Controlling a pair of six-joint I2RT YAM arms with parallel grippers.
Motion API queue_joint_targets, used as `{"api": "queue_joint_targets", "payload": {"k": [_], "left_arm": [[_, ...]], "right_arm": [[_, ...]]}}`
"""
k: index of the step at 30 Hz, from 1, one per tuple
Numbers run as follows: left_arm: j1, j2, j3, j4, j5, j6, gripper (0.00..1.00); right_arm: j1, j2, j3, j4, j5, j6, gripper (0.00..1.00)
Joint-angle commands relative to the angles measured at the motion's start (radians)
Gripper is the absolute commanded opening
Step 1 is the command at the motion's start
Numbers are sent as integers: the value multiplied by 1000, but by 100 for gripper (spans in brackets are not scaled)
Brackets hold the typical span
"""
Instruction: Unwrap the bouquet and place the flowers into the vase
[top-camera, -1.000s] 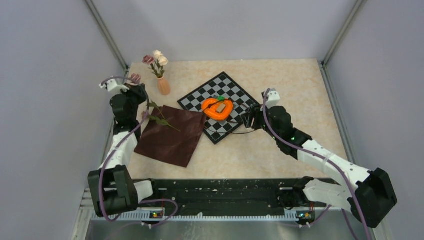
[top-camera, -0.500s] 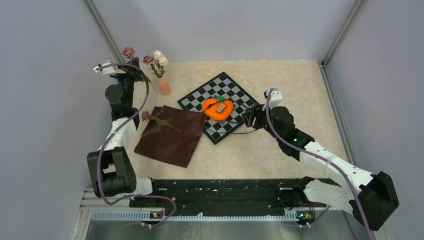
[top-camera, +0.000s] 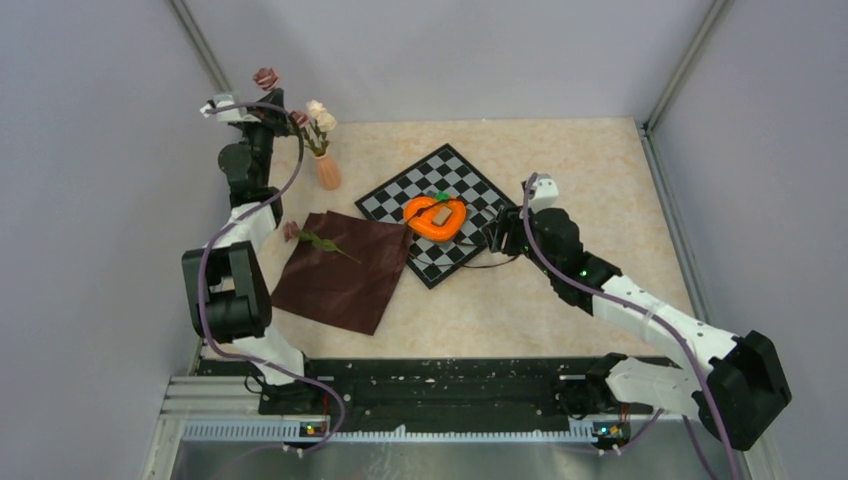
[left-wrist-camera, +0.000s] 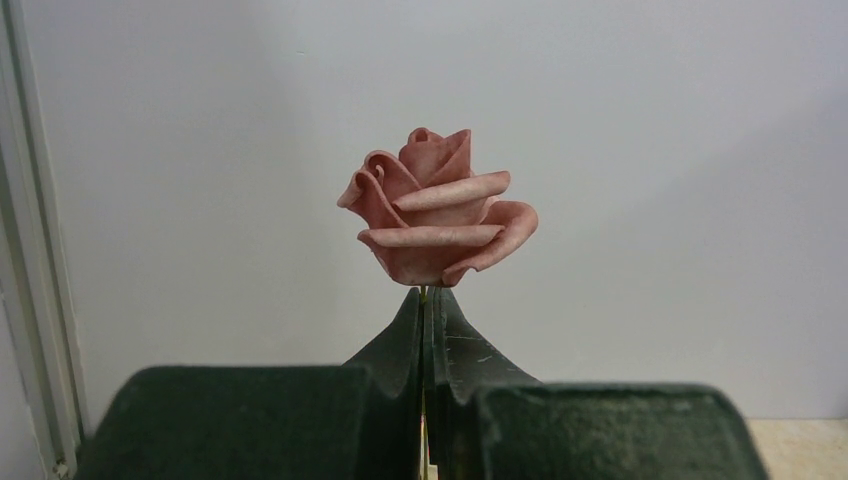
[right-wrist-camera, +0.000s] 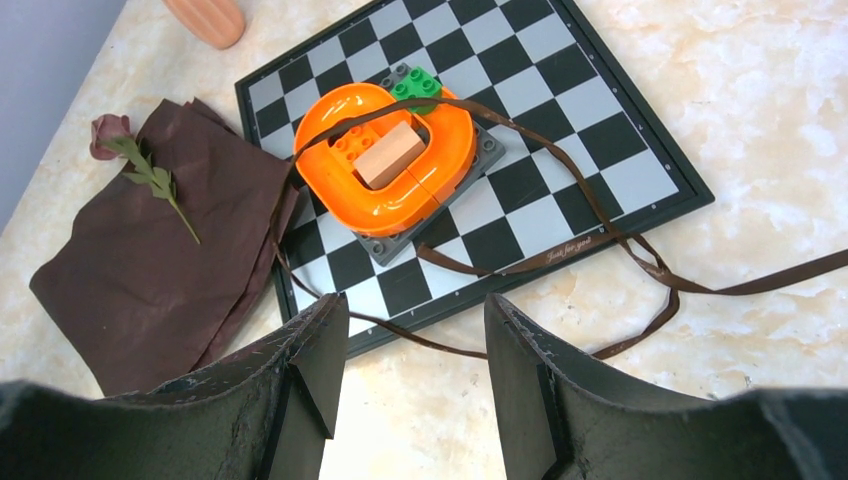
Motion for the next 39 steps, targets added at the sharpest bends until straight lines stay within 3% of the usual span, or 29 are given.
{"api": "queue_joint_targets", "payload": {"k": [1,15,39], "left_arm": [[-14,55,84,81,47,44,0],[-25,241,179,198,78,37,0],[-37,353,227,260,87,86,0]], "right_arm": [[0,24,73,17,14,-12,54],[0,122,139,12,8,-4,54],[0,229,183,24,-19,8,54]]}}
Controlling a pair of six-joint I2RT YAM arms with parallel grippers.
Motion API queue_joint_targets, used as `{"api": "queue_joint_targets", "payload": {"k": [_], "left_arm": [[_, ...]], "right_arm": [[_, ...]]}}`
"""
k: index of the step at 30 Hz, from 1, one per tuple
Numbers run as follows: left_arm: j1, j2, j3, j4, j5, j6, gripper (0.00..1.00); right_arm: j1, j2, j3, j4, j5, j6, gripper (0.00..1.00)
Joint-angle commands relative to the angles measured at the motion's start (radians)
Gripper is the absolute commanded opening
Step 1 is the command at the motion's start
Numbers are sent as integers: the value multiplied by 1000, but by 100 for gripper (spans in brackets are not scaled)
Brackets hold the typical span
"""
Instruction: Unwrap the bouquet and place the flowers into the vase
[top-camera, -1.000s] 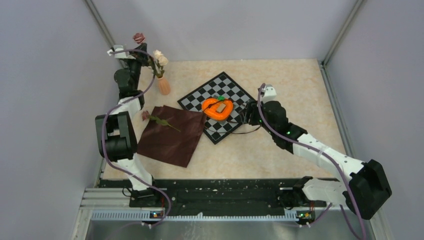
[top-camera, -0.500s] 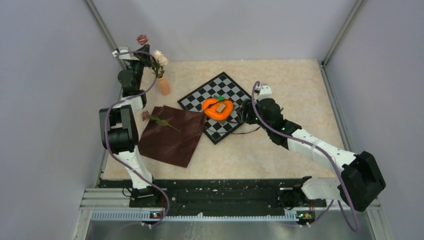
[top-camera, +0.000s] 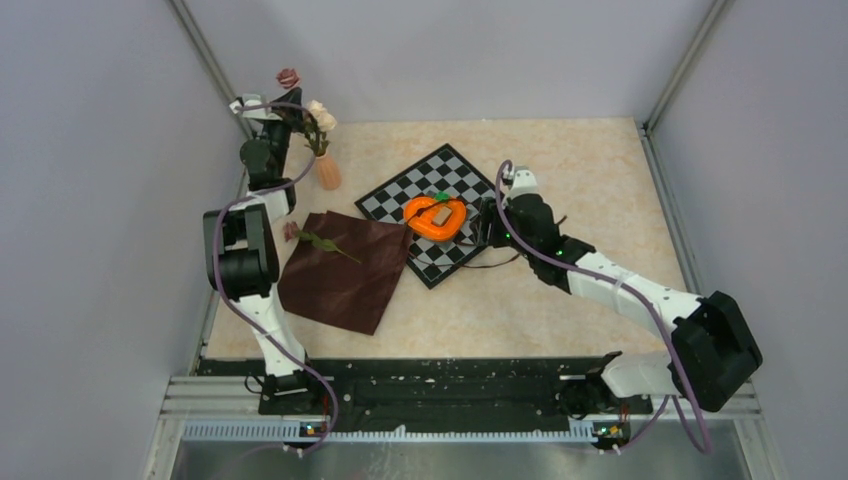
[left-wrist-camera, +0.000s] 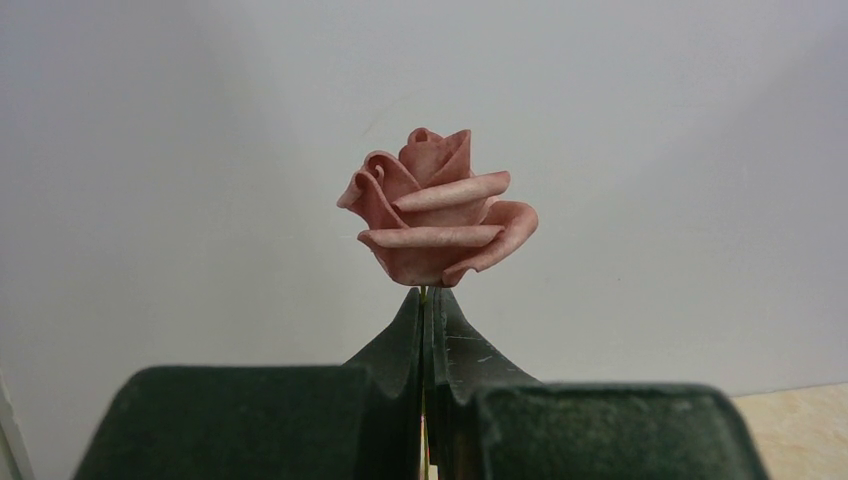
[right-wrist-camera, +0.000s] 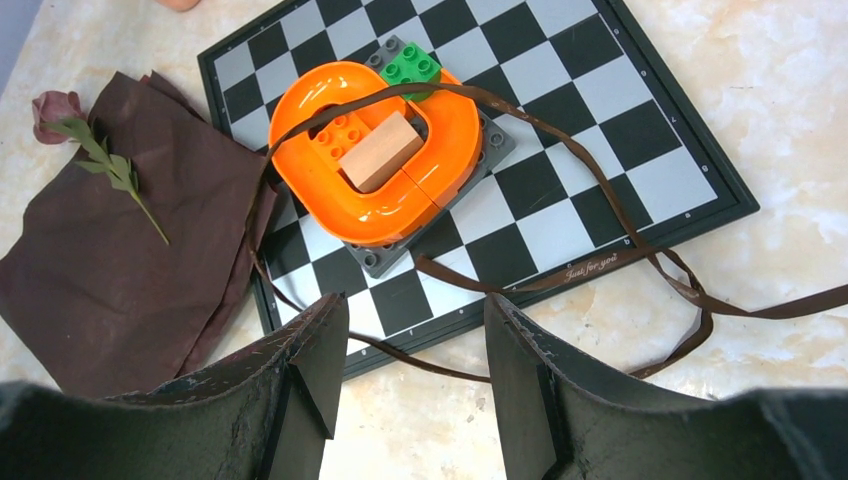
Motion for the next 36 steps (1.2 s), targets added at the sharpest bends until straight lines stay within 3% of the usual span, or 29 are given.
{"api": "queue_joint_targets", "payload": {"k": [1,20,36], "left_arm": [[-9,17,24,92,13,17,0],[-14,31,-115,192,-4,34,0],[-23,46,-191,178,-4,84,0]], "right_arm": [[0,14,60,36,-10,5,54],[0,49,79,40,-29,9,54],[-1,56,81,47,-42,20,54]]}}
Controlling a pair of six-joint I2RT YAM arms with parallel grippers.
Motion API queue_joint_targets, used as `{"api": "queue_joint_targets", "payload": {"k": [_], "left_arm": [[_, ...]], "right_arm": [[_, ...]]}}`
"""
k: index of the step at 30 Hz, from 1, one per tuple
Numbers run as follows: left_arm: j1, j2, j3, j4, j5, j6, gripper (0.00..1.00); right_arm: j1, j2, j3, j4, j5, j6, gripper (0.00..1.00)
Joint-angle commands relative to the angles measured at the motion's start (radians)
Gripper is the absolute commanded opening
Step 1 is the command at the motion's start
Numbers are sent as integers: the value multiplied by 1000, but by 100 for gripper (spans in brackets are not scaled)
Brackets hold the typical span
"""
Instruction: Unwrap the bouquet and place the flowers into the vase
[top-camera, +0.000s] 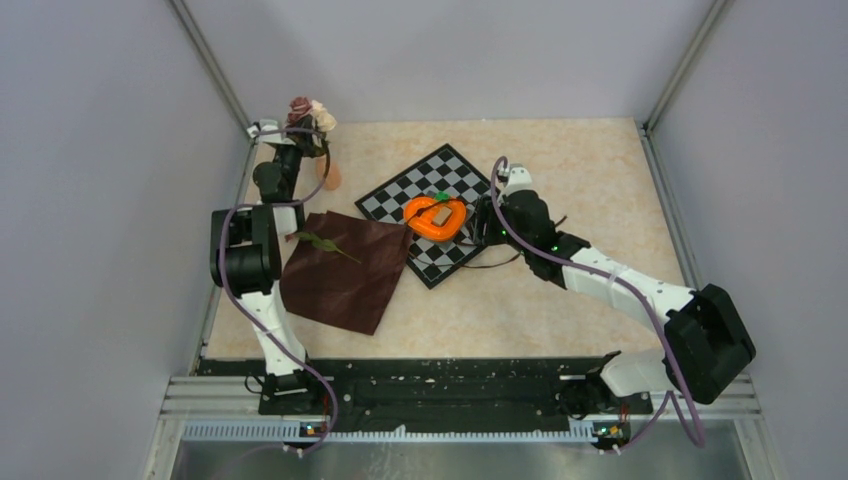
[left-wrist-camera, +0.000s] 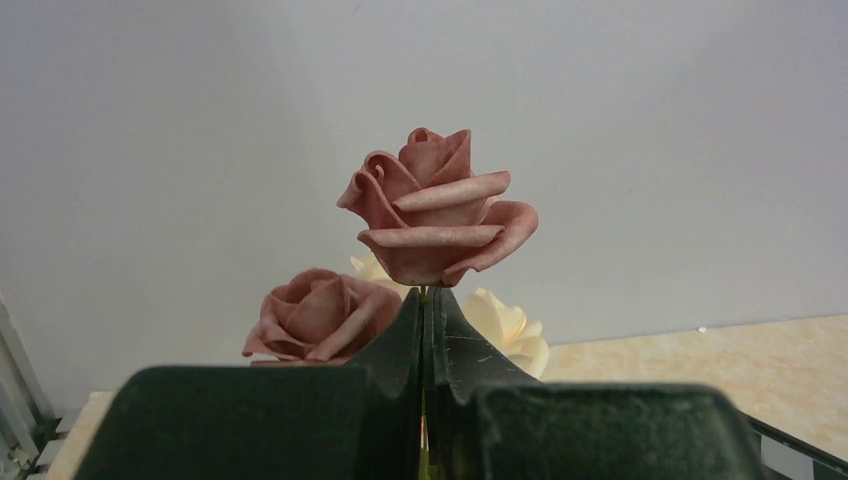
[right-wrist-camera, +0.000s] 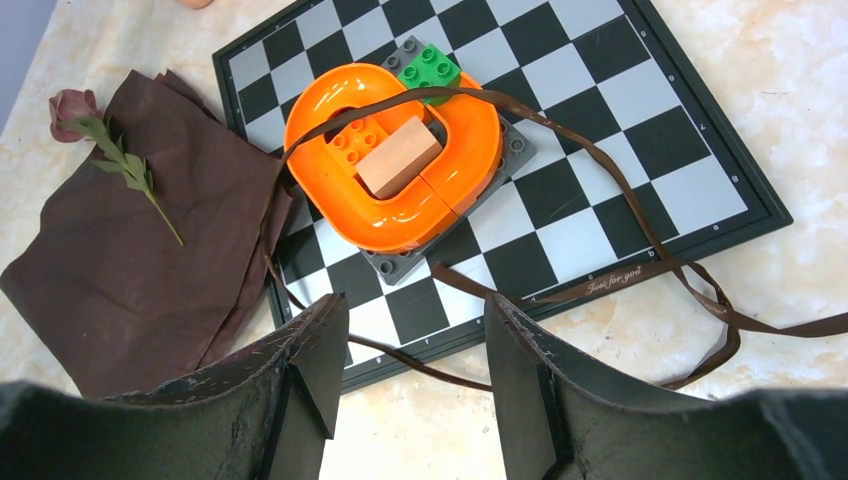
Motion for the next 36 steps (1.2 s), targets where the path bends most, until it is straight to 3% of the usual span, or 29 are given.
{"api": "queue_joint_targets", "payload": {"k": [1,12,29,36], "left_arm": [[-7,15,-24,42,1,29,0],[-13,32,-46,-8,13,57,4],[-13,-60,-99,-37,24,27,28],[-13,-88,-116,-10,20,-7,28]], "right_arm": [[0,8,49,42,-14,9,54],[0,4,49,41,-22,10,54],[0,-26,31,44,-30,12,54],[0,-37,23,43,-28,13,54]]}}
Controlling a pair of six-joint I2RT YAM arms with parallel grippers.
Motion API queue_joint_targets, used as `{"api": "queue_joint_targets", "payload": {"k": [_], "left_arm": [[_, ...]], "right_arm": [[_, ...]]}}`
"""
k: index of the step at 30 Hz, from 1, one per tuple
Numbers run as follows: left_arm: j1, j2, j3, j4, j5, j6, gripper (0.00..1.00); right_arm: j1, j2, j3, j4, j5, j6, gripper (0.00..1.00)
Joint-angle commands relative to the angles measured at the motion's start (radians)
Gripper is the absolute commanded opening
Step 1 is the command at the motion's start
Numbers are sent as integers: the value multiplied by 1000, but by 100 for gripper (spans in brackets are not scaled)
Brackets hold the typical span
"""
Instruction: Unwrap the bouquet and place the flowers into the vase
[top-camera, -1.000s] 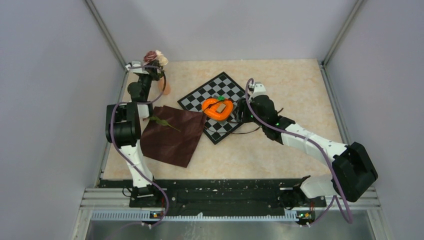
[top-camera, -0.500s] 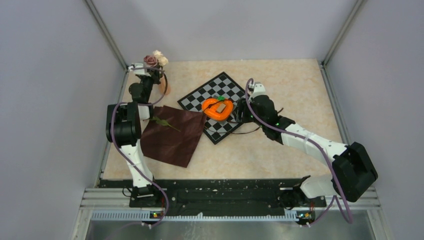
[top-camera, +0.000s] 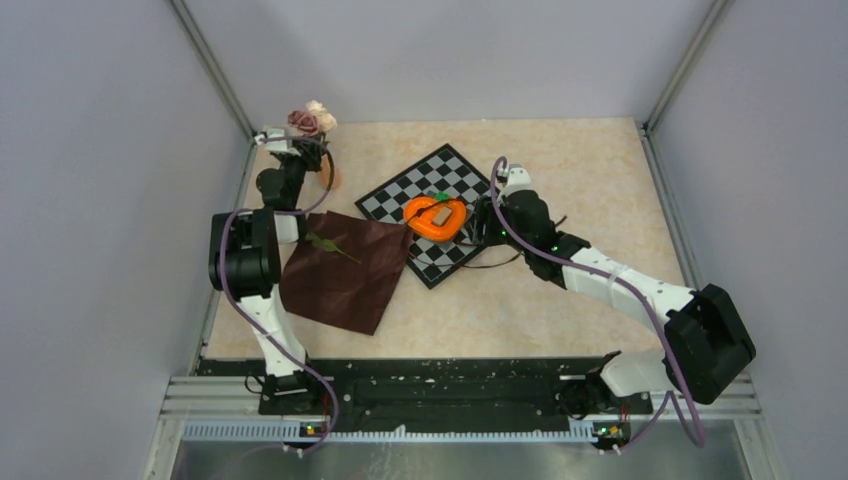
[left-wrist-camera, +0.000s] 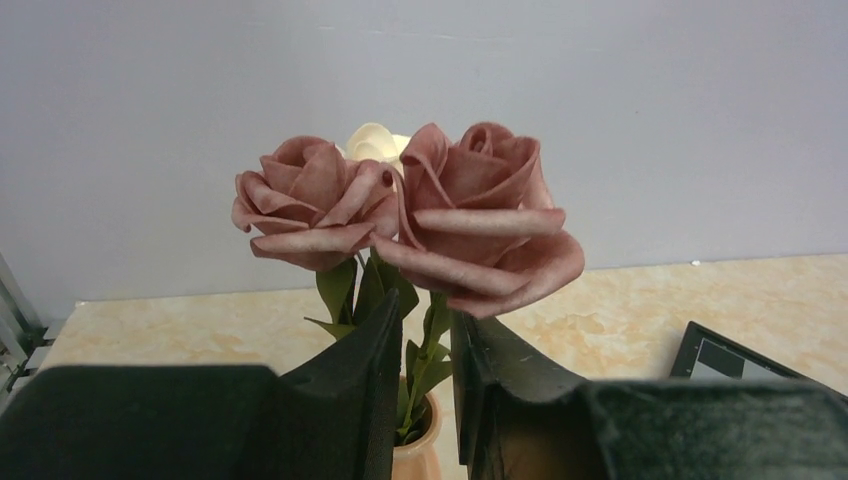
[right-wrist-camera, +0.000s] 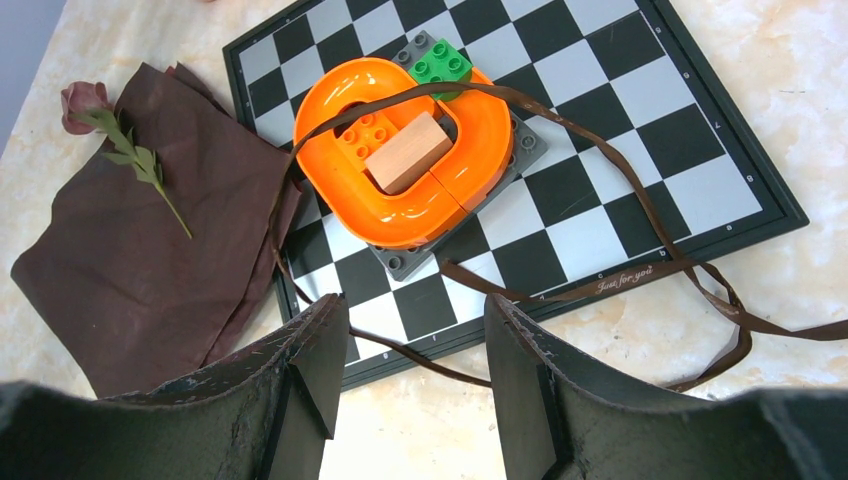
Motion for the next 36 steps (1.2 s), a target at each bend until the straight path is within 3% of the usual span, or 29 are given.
{"api": "queue_joint_targets", "payload": {"k": [1,8,16,36], "left_arm": [[-5,-67,-10,68,8,-32,27],[-5,-59,16,47,10,-24,18],[-5,-25,35,28,16,-9,0],[-5,20,49,-116,63,95,0]], "right_arm": [[0,-37,22,42,-4,11,54],[0,-35,20,44,-4,14,54],[0,-31,23,39,0,12,54],[0,-29,18,45,-3,17,54]]}}
